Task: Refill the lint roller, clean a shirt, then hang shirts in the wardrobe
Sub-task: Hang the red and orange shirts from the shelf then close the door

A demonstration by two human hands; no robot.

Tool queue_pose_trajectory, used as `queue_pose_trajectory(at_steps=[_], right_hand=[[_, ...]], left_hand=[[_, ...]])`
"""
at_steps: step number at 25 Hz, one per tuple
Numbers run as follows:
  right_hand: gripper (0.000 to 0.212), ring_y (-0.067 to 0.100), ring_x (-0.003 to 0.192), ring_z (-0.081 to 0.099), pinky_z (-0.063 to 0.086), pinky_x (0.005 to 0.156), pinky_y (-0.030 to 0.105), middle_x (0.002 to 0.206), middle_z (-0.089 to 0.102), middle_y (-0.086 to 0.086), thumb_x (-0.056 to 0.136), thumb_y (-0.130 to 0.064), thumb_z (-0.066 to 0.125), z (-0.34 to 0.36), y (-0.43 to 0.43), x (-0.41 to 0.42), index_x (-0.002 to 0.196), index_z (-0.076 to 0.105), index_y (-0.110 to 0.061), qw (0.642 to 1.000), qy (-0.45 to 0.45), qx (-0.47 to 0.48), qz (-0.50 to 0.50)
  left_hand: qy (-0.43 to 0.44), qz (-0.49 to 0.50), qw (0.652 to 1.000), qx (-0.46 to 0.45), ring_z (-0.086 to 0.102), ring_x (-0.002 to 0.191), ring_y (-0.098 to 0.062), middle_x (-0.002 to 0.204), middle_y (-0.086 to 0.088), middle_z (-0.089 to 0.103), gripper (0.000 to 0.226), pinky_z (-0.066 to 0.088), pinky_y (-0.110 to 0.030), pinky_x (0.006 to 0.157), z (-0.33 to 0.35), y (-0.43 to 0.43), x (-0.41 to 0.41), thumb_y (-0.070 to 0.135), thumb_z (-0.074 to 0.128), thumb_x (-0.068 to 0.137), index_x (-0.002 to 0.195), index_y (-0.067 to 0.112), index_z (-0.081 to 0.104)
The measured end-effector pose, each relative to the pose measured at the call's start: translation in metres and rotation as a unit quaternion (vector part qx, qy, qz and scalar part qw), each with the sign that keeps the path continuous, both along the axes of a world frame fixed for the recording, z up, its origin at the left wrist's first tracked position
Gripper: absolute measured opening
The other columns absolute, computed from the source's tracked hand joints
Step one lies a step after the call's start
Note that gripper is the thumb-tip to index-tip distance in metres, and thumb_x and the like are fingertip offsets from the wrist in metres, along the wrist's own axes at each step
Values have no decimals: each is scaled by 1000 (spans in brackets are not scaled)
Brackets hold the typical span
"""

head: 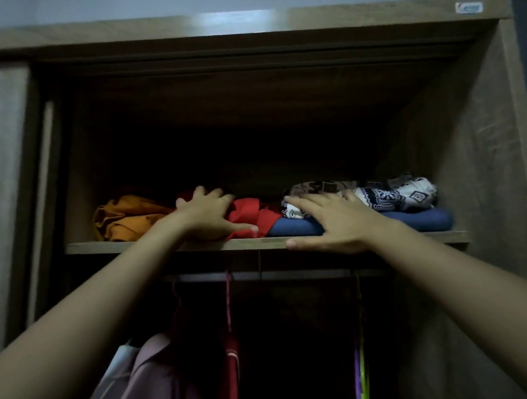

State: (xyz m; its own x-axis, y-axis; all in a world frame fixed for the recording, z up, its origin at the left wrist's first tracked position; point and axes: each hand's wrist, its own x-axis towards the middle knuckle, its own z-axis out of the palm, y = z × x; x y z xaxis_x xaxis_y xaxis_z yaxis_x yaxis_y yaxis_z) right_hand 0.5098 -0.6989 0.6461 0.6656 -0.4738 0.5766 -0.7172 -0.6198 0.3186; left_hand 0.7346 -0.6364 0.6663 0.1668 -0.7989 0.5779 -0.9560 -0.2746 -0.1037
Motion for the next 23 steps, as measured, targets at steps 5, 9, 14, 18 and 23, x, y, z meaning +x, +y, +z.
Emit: queue_pose_trajectory(at_steps=[5,9,14,18,23], right_hand=[[96,15,140,24,13,113,49,154,24,-10,63,-88,16,-19,-6,-9,145,9,-41,999,-29,-21,0],[93,14,141,22,10,115,50,154,22,-11,63,-87,13,-16,-13,-7,145,8,-42,999,-46,-24,7],[96,17,138,28,12,113,49,153,26,-10,61,-89,10,-14,-15,-1,144,12,-42,998,-46,-32,10],[93,19,136,32,15,112,49,151,29,-11,62,-88,14,-15,-15,1,143,12,-43,998,-50,-43,5],[102,18,134,34,17,111,50,150,32,-11,55,-93,-2,-15,-18,2,143,13,-43,997,-55,-53,2]], left_hand=[[73,-20,991,107,17,143,-30,157,-8,14,97,21,-45,113,12,-4,0,64,63,72,149,31,13],[17,-101,995,21,49,121,-24,138,-9,49,73,40,-26,92,23,-4,3,34,70,79,141,19,36],[76,-219,947,-224,61,90,-25,99,-9,62,44,41,-24,66,43,34,11,4,62,78,119,14,53],[71,-292,903,-306,55,80,-16,88,1,55,44,46,-32,67,48,77,3,1,64,76,115,12,49],[89,-179,966,-163,53,107,-28,117,-7,53,83,44,-40,93,32,66,29,53,67,60,133,36,33]])
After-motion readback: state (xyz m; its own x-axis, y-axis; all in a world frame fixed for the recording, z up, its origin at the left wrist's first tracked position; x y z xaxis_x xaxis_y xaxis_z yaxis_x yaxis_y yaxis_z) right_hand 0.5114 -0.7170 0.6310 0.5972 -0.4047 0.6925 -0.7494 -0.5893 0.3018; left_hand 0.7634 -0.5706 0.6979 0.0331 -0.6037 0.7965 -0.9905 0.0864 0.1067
